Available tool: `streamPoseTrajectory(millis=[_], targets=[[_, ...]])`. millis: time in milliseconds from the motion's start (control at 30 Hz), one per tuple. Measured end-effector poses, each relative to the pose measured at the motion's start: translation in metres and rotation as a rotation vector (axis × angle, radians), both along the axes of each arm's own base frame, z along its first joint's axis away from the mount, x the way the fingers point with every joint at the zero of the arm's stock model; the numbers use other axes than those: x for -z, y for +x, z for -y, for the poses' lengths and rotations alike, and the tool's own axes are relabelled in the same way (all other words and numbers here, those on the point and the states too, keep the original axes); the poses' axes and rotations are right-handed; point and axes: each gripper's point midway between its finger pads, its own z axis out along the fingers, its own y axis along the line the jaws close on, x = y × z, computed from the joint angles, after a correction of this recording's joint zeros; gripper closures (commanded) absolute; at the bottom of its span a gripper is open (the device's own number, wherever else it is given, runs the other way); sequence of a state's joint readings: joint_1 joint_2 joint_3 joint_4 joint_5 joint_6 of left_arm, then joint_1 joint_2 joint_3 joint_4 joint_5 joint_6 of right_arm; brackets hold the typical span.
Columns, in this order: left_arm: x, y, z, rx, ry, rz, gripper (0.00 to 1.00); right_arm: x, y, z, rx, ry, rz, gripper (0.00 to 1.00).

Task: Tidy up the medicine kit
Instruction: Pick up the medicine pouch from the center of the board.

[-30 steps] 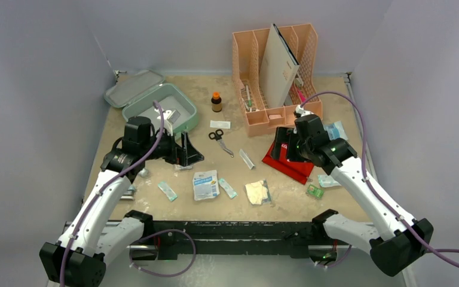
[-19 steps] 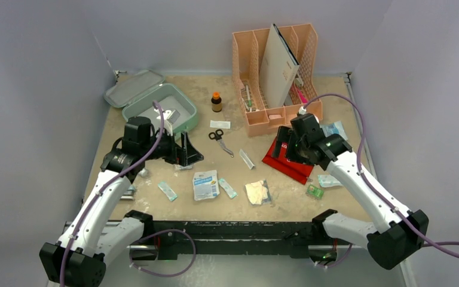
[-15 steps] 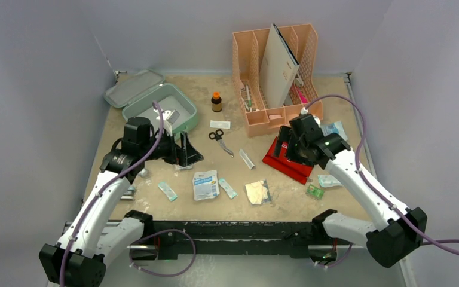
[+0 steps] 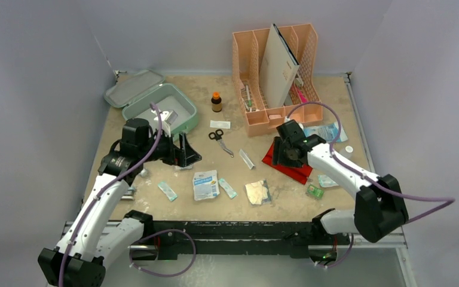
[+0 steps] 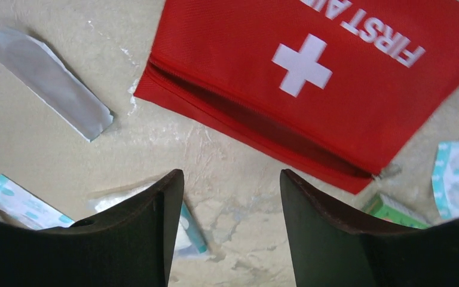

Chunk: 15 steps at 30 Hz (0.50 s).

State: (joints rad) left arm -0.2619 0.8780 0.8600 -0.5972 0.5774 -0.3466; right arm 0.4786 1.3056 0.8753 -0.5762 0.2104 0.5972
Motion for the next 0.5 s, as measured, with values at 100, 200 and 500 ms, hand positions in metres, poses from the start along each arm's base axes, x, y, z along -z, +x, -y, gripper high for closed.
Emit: streamPoseTrajectory(millis=[100, 200, 500], targets=[[0.001, 0.000, -0.001, -0.006, 0.005, -0.002, 0.10, 0.013, 0.005, -0.006, -0.081, -0.010, -0.021, 0.36], [0.001, -0.001, -0.001, -0.006, 0.005, -0.003, 0.11, 0.026, 0.008, -0.010, -0.148, -0.029, -0.064, 0.36], [-0.003, -0.005, -0.003, -0.008, 0.002, 0.011, 0.11, 0.043, 0.020, -0.021, -0.275, -0.016, -0.132, 0.39]])
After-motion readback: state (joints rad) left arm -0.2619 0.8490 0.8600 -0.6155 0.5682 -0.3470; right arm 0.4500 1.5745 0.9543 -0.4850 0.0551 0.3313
